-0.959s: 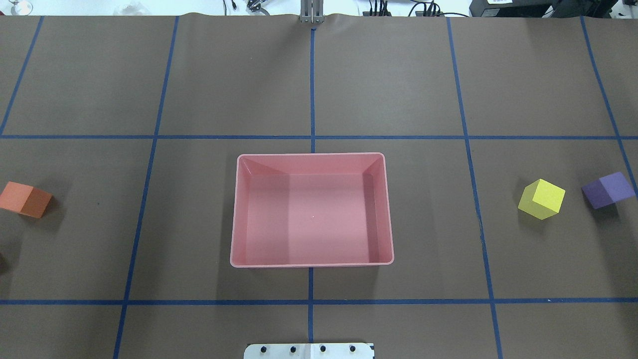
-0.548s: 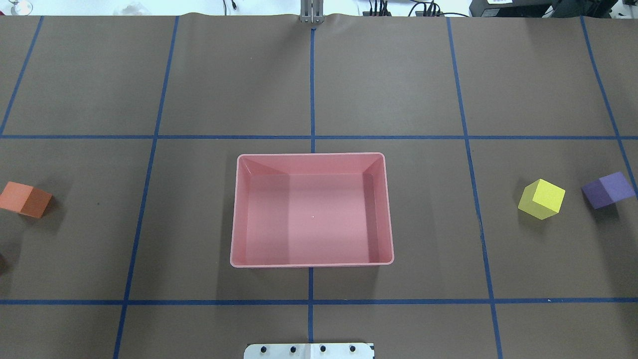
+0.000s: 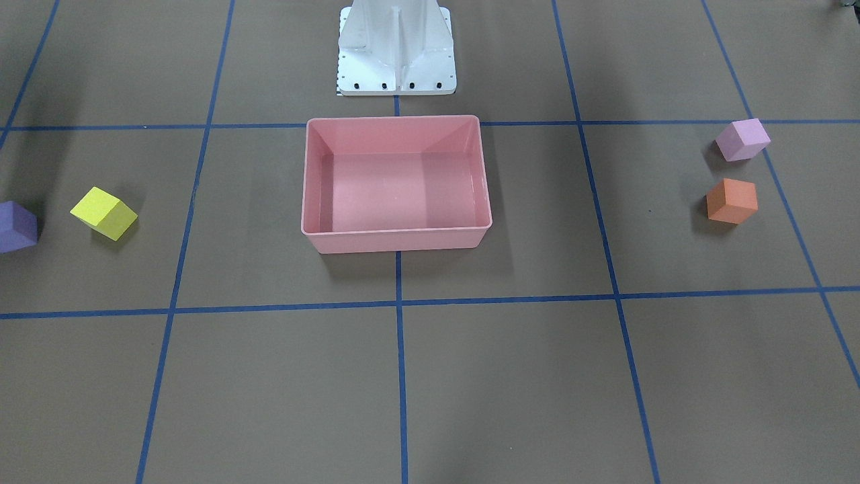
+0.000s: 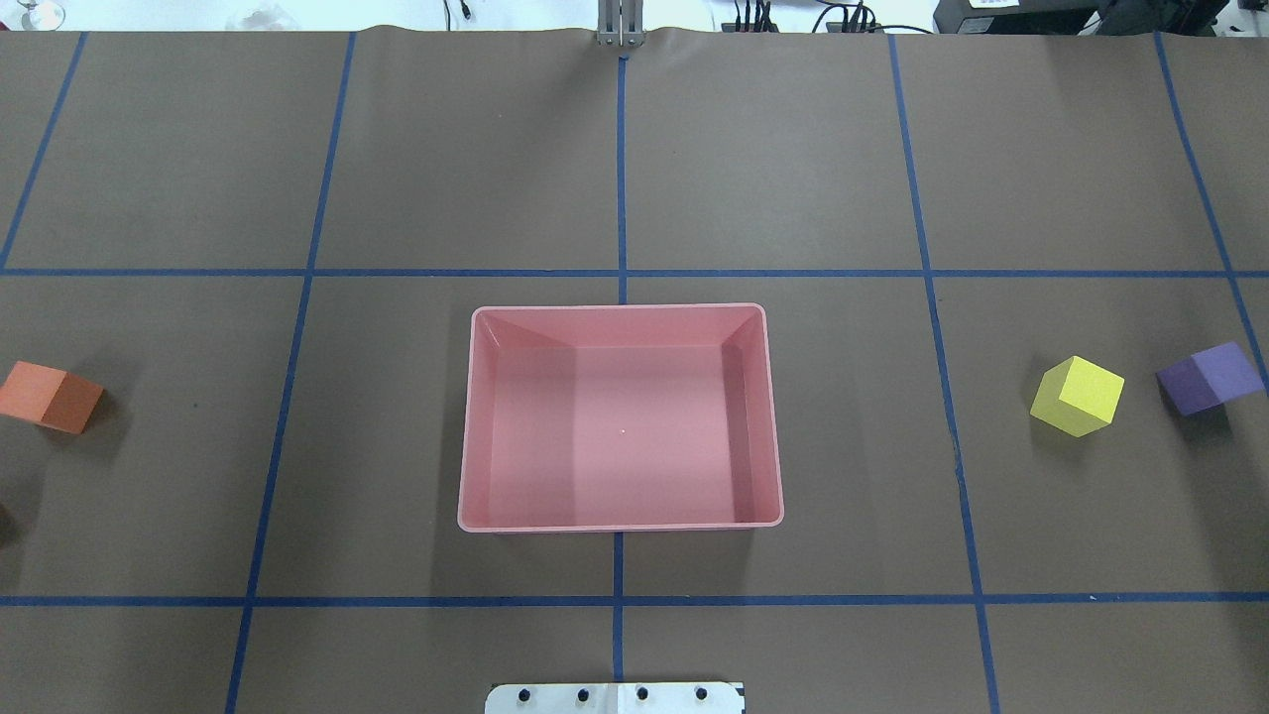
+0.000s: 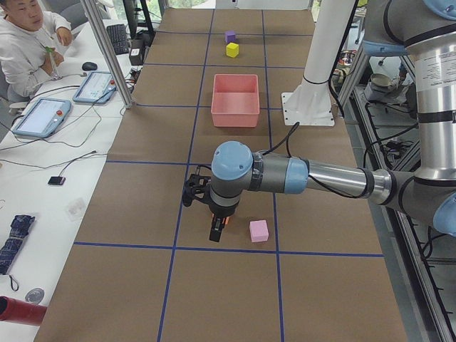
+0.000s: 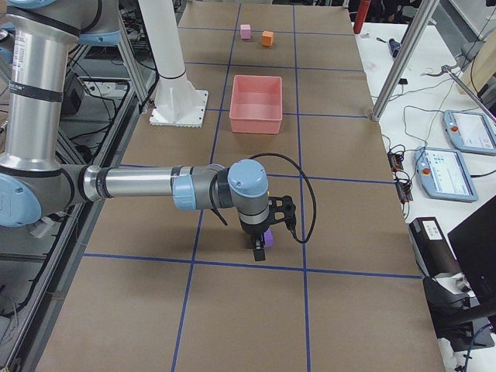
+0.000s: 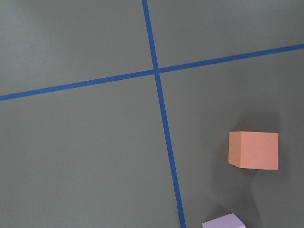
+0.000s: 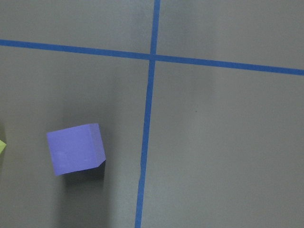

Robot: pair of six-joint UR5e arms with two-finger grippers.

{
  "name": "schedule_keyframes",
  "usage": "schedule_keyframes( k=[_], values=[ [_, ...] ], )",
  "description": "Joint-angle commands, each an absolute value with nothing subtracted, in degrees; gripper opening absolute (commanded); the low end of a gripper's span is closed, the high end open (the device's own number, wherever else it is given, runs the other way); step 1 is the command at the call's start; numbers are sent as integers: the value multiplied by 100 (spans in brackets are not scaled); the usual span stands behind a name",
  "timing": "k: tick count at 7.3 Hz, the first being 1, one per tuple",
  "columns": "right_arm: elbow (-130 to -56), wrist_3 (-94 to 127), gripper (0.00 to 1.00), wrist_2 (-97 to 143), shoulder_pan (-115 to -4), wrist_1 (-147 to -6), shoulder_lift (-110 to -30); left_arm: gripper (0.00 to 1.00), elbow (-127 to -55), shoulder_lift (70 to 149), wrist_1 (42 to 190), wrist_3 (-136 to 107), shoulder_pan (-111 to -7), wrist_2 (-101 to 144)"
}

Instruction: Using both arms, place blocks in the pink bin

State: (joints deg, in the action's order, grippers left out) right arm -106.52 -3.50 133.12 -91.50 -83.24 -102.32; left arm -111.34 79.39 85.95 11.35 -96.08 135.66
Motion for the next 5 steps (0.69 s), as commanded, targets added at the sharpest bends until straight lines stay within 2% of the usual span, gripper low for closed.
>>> schedule_keyframes(
  k=[1,5],
  values=[
    [-10582,-325,100,13403,-9149,-7708,-10213,100,-11014,8444,9083,1125,-9572,13562],
    [-10521,-308,100,13631,-9149,-7270,-10230,100,-10505,8526,10104,1029,-8871,13658]
  ],
)
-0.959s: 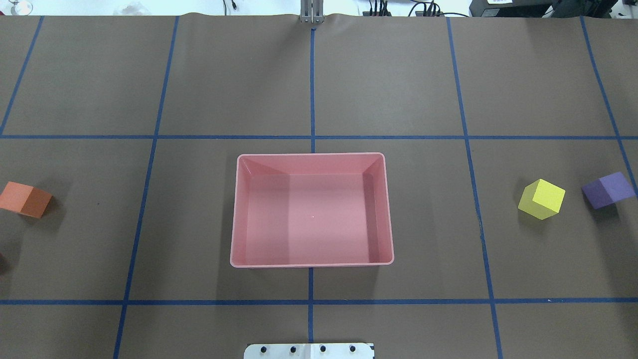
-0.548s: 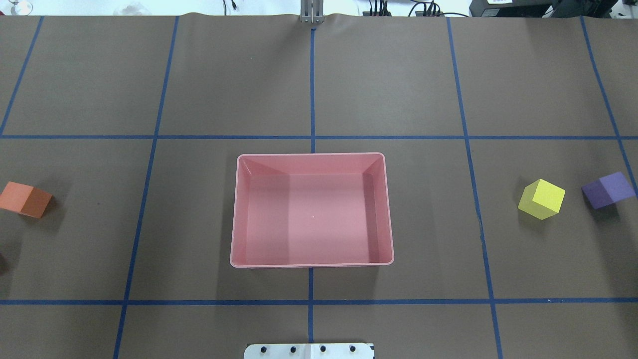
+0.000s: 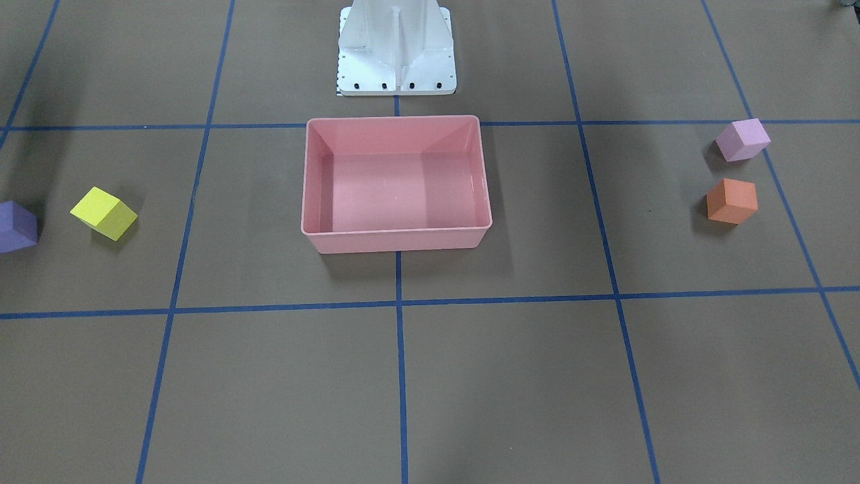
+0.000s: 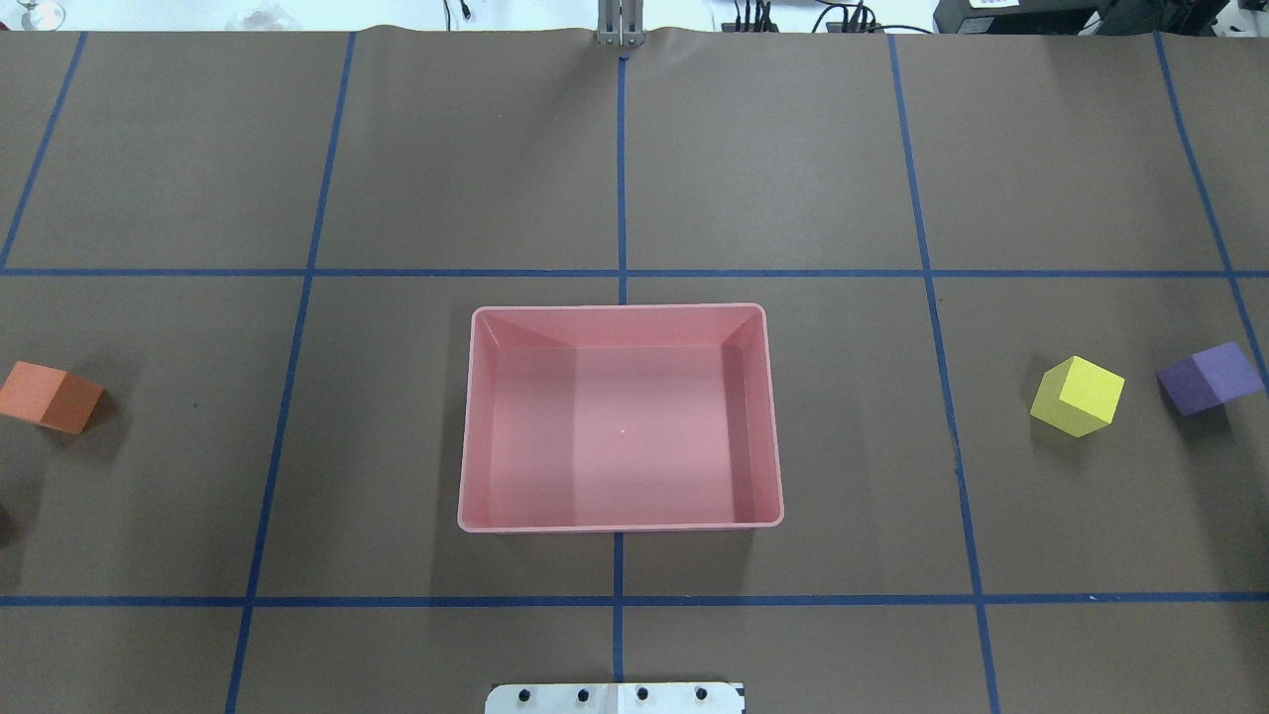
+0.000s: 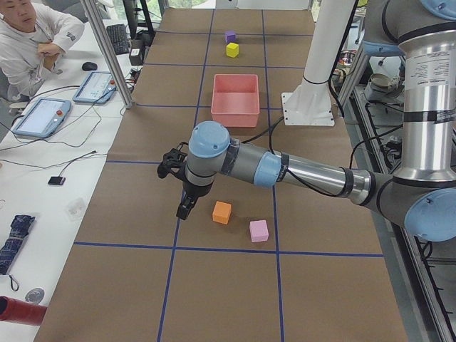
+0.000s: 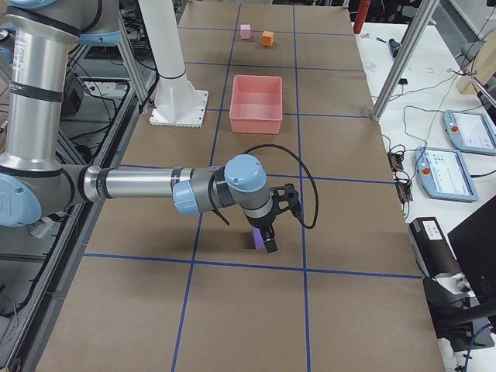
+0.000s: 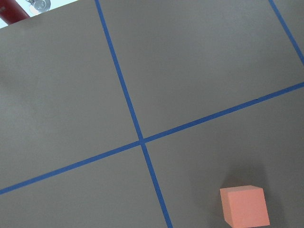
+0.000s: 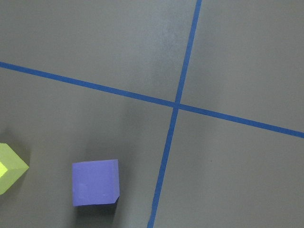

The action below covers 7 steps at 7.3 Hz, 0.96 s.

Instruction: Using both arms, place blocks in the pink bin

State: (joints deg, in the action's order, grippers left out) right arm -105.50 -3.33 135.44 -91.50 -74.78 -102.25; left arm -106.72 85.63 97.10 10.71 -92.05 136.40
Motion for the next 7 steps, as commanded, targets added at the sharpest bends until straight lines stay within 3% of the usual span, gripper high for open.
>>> schedule_keyframes(
  k=[1,7],
  values=[
    [-10512,-308,100,13649,-9115,-7269,-10248,100,-10329,8525,10229,924,-8520,13667],
    [-10512,-308,100,13676,-9105,-7269,-10274,100,-9079,8236,13885,-2958,-6509,12898]
  ],
)
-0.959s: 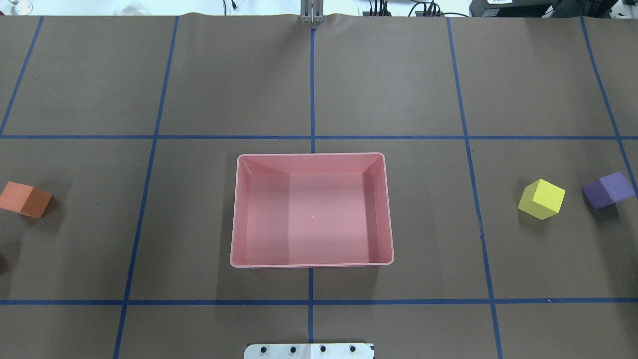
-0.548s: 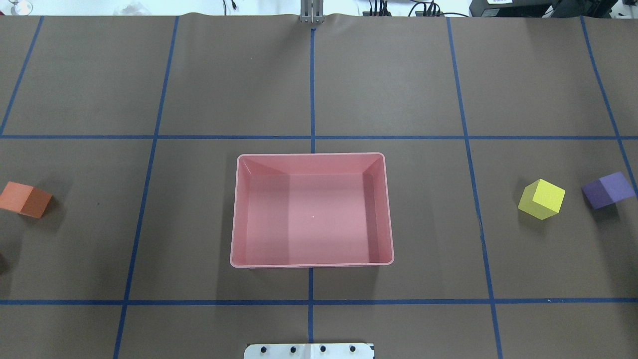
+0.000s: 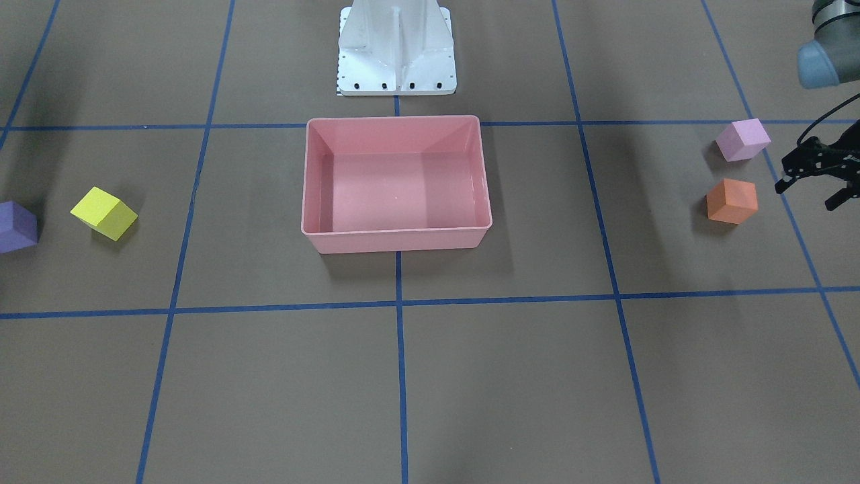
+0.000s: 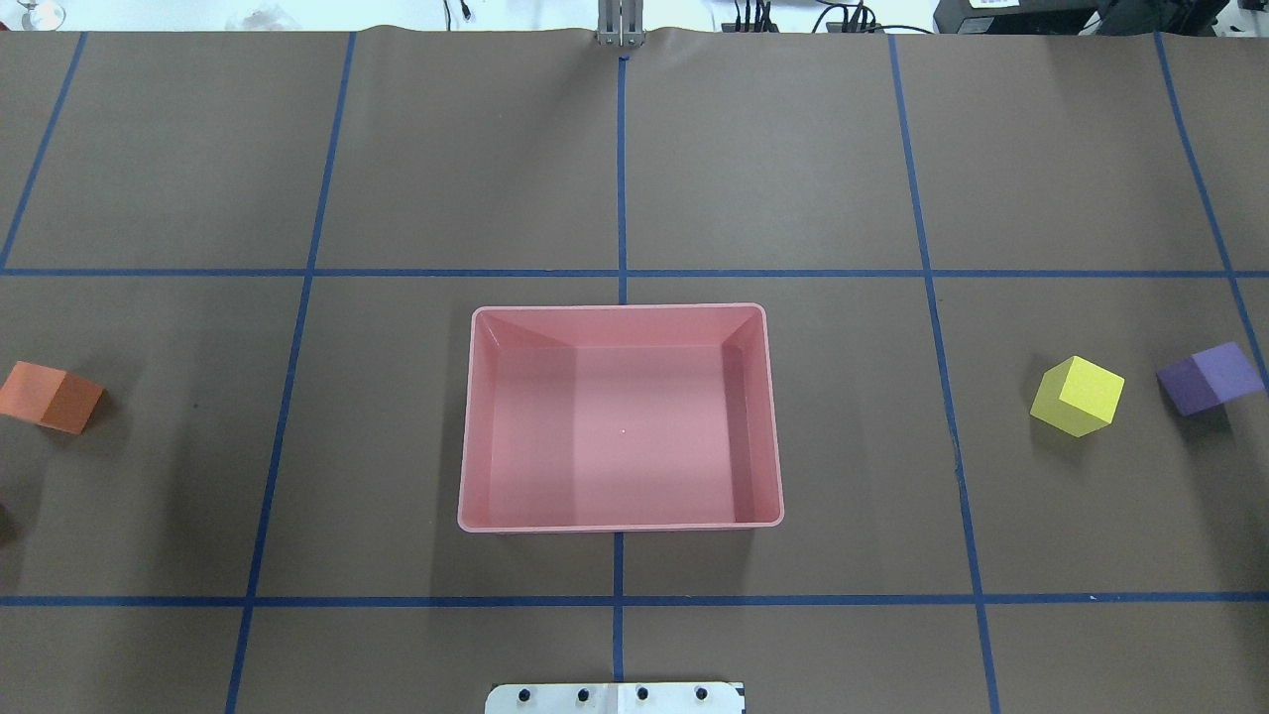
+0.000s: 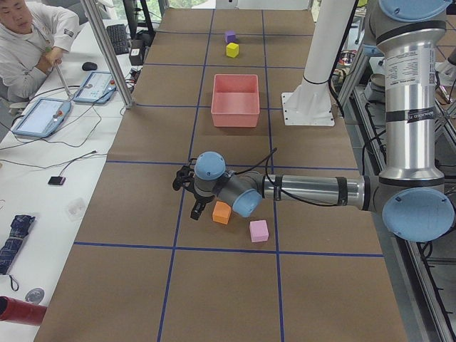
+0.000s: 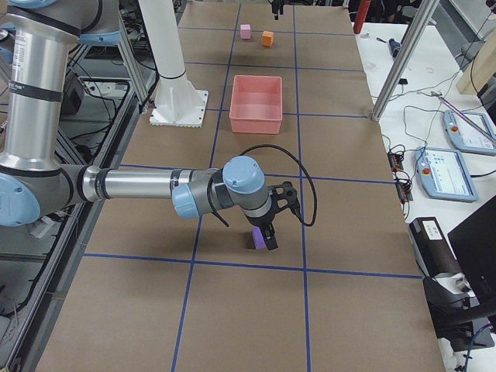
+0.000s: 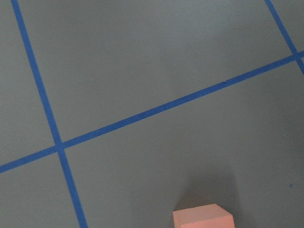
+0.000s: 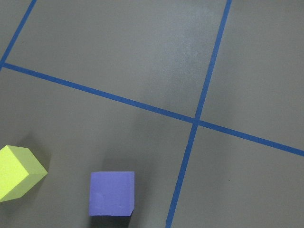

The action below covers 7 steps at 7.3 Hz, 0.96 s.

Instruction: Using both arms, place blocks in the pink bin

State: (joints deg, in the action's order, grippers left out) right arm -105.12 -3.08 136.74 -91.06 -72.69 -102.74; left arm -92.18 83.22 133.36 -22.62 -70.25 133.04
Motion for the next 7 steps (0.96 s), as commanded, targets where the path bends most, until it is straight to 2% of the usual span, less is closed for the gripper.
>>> schedule_keyframes(
  k=[1,7],
  values=[
    [-10512,-308,100,13676,-9105,-7269,-10274,100,-9079,8201,13913,-3040,-6347,12702],
    [-10459,-308,100,13685,-9105,-7269,-10283,98,-9088,7963,14027,-3516,-5793,12358]
  ],
)
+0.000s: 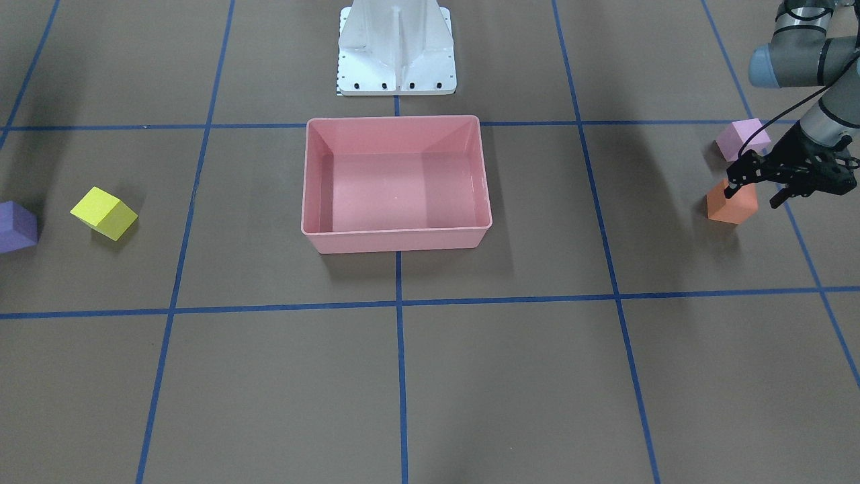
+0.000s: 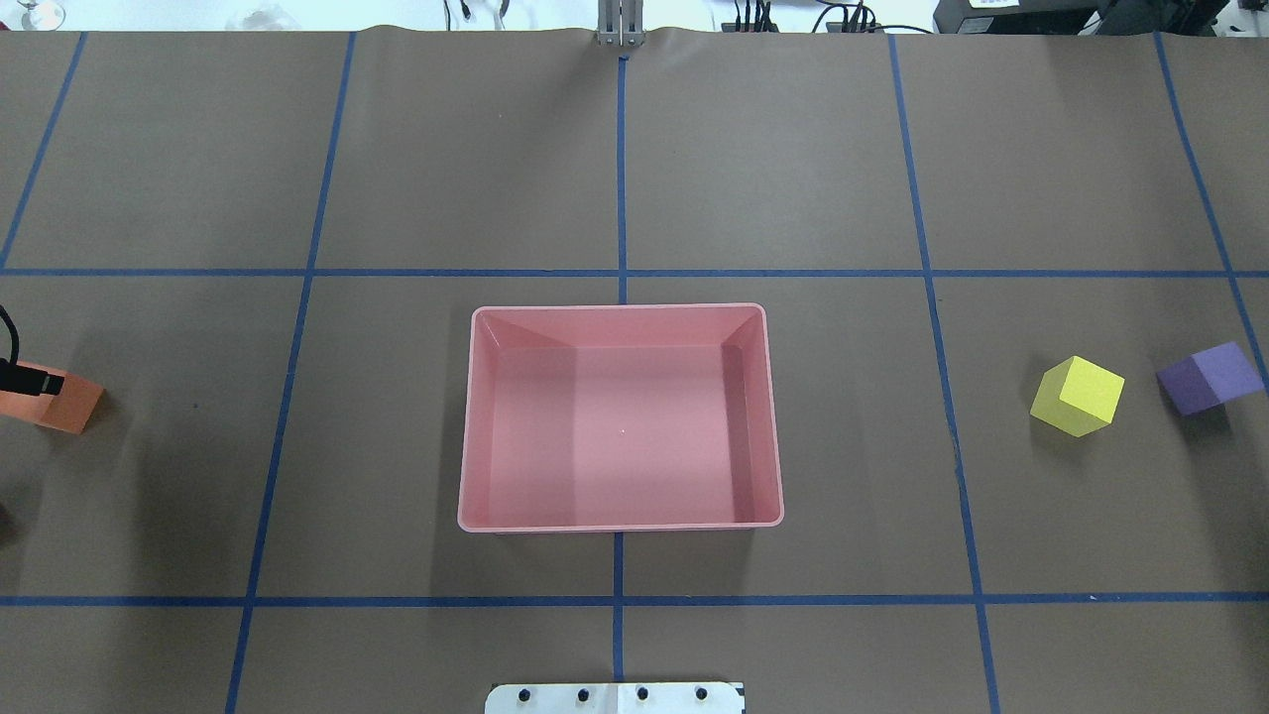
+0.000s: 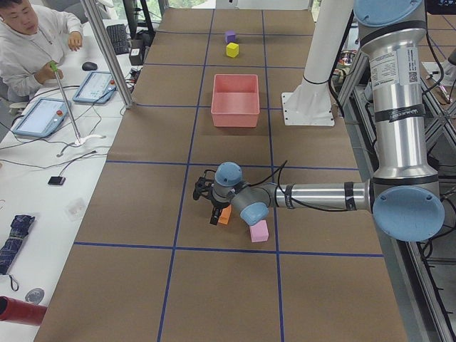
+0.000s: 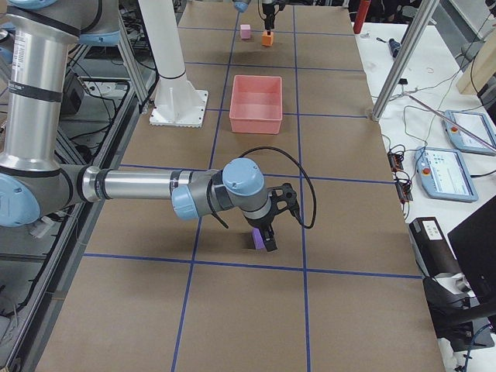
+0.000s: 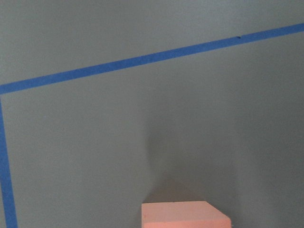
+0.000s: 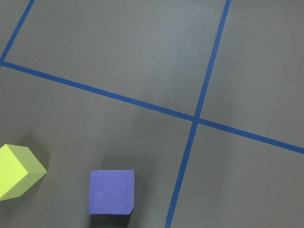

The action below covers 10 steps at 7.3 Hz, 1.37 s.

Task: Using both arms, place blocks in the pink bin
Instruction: 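Lower the left gripper onto the orange cube and grasp it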

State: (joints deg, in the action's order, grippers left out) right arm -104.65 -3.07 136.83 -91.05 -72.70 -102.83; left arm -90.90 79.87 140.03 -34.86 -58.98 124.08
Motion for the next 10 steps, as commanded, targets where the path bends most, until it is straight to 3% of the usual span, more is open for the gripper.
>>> schedule_keyframes(
  k=[1,3,4,5,8,10],
  values=[
    [-10459,-308,100,13685,-9105,-7269,-10292,98,-9088,7919,14027,-3516,-5722,12349],
    [-10407,-316,100,13685,-9105,-7260,-10292,94,-9088,7884,14045,-3507,-5591,12192],
    [-10389,-316,100,13685,-9105,-7260,-10283,81,-9079,7892,14088,-3507,-5477,12016],
    [-10389,-316,100,13685,-9105,-7260,-10292,44,-9079,7893,14106,-3455,-5449,12006],
    [-10389,-325,100,13685,-9105,-7251,-10283,25,-9507,7901,14116,-3515,-5449,12102],
    [-10406,-369,100,13711,-9105,-7242,-10275,24,-10304,7998,13347,-3559,-5502,12384]
  ],
)
